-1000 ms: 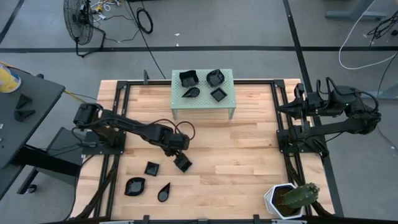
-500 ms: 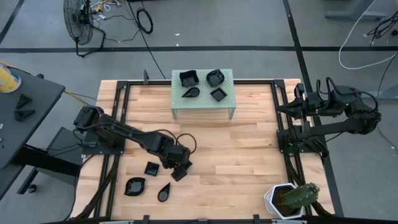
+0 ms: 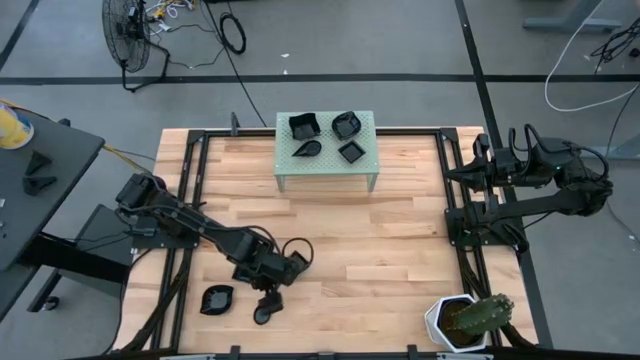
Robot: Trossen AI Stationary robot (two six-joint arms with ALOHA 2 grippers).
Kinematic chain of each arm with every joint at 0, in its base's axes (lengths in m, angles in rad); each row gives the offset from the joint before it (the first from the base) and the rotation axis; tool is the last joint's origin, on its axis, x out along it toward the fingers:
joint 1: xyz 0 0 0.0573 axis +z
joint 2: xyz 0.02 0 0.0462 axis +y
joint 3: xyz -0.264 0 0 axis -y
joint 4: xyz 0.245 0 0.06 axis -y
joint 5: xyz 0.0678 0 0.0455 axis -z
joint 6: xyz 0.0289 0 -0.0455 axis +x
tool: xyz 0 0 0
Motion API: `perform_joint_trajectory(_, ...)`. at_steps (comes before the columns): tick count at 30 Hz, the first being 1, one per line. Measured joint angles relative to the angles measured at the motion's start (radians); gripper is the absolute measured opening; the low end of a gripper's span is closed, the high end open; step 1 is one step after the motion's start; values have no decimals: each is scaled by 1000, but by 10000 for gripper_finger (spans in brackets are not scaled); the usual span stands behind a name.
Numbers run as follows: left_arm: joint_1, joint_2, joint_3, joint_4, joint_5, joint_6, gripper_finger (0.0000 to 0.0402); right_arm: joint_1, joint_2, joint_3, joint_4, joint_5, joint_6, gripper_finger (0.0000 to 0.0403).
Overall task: Pick & Place Mini shaped plates
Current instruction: Stack the drop shaped plate on top of the drop shaped plate on the shelf
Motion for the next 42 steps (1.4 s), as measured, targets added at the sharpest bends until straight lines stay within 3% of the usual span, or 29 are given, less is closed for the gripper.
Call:
perform_joint_trajectory(8, -2, 11, -7, 31, -16, 419, 295, 0, 0, 0, 0, 0, 0, 4)
perform_joint_trajectory(17, 11, 77, -49, 58, -23, 564, 295, 0, 0, 0, 0, 0, 0, 4)
perform_joint_trajectory(21, 16, 83, -69, 63, -4, 514, 295, 0, 0, 0, 0, 0, 0, 4)
perform_joint_trajectory(29, 33, 83, -162, 139, 153, 322, 295, 0, 0, 0, 0, 0, 0, 4)
perform_joint_trajectory(34, 33, 82, -173, 185, 168, 272, 293, 0, 0, 0, 0, 0, 0, 4)
perform_joint_trajectory(42, 31, 82, -173, 189, 164, 265, 226, 0, 0, 0, 0, 0, 0, 4)
